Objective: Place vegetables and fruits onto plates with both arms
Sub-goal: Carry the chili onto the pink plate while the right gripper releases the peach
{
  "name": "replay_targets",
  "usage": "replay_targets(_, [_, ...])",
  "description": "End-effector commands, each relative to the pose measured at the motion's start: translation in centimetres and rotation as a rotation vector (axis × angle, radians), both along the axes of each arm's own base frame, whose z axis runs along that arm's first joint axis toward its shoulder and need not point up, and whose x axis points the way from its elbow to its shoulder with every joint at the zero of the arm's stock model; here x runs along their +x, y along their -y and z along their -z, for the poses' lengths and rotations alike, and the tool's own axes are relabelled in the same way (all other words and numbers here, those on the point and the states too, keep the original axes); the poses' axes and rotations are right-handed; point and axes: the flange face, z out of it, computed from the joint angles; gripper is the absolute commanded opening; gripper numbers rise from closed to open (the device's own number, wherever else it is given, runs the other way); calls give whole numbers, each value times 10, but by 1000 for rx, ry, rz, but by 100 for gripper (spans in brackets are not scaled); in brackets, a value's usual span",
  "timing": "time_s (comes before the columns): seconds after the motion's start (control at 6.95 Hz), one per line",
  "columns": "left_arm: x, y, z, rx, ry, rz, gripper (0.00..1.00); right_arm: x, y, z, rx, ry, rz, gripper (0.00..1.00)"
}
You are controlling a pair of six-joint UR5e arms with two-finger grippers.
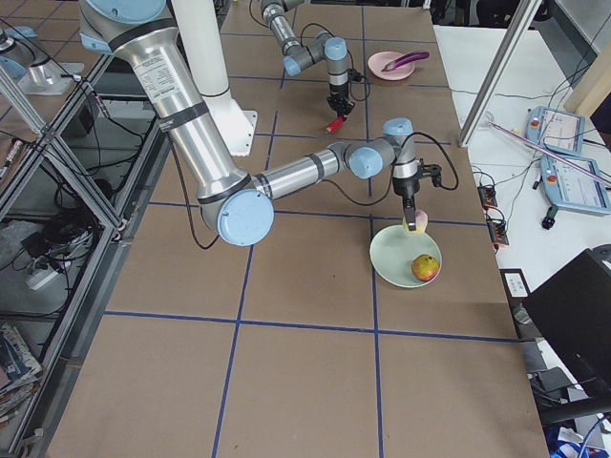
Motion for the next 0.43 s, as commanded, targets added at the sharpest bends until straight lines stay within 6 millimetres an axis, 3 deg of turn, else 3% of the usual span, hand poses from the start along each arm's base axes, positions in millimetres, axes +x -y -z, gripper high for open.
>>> replay_targets(0.0, [-59,37,33,51,-58,77,0,1,2,-41,-8,-6,-1,99])
replay_targets(0.14, [-87,61,20,95,-23,80,0,3,-3,-46,-8,-10,21,100])
replay_targets(0.29, [-120,82,-22,164,60,29,0,6,-12,-36,-8,43,72,100])
